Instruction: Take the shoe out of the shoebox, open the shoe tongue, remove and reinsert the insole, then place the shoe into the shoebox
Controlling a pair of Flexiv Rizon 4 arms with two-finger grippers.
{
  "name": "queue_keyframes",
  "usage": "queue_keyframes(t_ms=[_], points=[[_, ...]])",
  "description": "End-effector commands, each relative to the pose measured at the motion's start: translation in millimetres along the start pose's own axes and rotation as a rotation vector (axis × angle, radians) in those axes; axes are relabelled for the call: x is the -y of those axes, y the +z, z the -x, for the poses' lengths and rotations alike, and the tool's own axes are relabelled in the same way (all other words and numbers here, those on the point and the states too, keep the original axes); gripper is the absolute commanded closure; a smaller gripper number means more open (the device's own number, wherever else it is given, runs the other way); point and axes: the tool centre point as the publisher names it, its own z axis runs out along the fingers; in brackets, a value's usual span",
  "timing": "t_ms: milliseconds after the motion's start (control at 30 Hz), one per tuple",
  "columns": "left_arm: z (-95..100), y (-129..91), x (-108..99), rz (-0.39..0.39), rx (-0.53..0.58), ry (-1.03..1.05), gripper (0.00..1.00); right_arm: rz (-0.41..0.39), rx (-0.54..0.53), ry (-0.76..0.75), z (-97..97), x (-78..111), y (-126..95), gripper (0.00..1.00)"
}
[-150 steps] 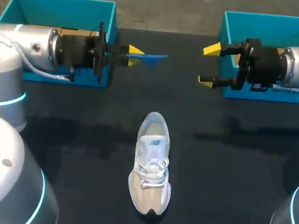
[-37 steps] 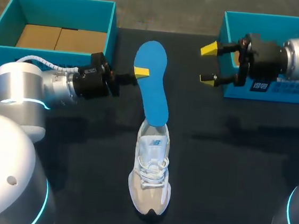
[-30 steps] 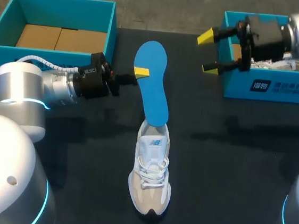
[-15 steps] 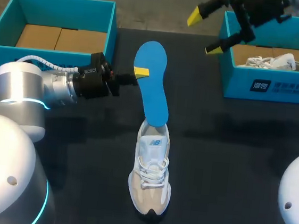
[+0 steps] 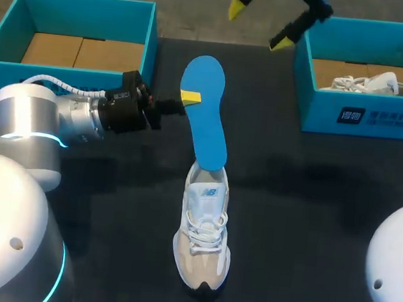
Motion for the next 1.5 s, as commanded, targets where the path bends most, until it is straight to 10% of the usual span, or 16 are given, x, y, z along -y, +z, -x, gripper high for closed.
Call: queue_keyframes(t_ms=[33,767,1500], points=[[0.3,-0.4,-0.9,-0.001,-0.001,0.000,1.00,0.011,0.354,-0.014,-16.2,0.1,1.2,0.00],[0.3,-0.4,-0.9,-0.001,-0.001,0.000,1.00,0.055,0.544,-0.067,-56.7,14.1,28.2,0.00],[0.3,-0.4,-0.9,-0.001,-0.001,0.000,1.00,0.078,0.417,-0.048,-61.3,23.1,39.4,0.00]])
